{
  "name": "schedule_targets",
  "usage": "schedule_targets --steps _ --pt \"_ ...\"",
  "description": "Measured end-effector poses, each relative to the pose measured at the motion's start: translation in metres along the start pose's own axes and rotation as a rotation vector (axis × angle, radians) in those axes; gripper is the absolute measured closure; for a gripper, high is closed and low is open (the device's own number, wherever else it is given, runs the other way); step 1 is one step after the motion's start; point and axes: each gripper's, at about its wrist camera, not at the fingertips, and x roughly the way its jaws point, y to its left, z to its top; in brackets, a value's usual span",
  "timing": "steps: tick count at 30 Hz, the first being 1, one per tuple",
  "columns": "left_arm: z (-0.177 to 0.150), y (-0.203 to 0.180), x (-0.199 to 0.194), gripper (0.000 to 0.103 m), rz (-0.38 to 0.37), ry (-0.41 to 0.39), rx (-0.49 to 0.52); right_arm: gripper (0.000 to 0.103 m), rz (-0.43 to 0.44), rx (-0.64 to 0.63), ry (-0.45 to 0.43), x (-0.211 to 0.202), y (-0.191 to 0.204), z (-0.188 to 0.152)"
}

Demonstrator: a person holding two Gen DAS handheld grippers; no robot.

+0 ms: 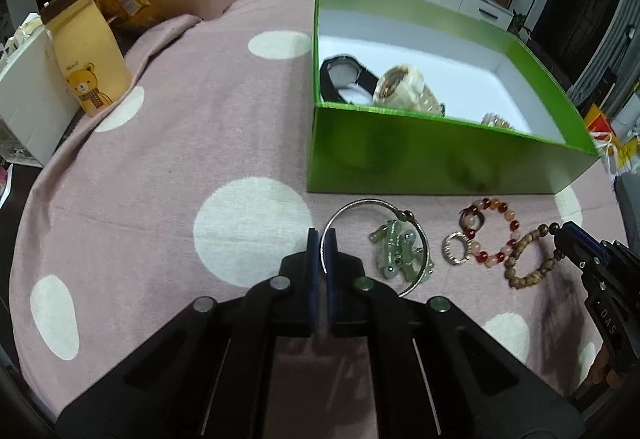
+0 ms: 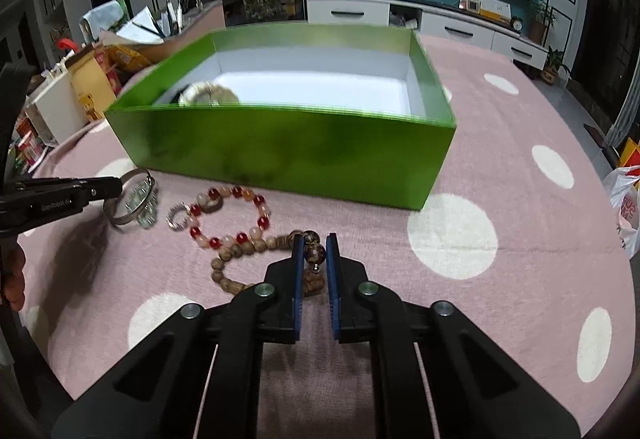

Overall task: Organize jewelry
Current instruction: 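Grasp the silver bangle with the left tool while the right tool grasps the brown bead bracelet, then carry the bangle and brown bead bracelet over the green box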

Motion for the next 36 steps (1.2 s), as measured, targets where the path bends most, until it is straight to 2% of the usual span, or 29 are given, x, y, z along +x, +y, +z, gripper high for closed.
schedule_targets --steps 16,25,36 --pt "0.02 -0.02 -0.06 0.1 -0.044 -0.117 0.043 0.093 0.014 -0.013 -0.147 -0.056 -0.005 0.027" --pt "0.043 -0.033 -0.065 0.1 -0.045 -0.139 0.063 0.093 0.008 -0.02 -0.219 -0.075 -0.013 0.059" --pt "0.073 -0.057 -0.057 0.1 -0.04 -0.156 0.097 0.093 0.028 0.003 -0.23 -0.062 -0.022 0.092"
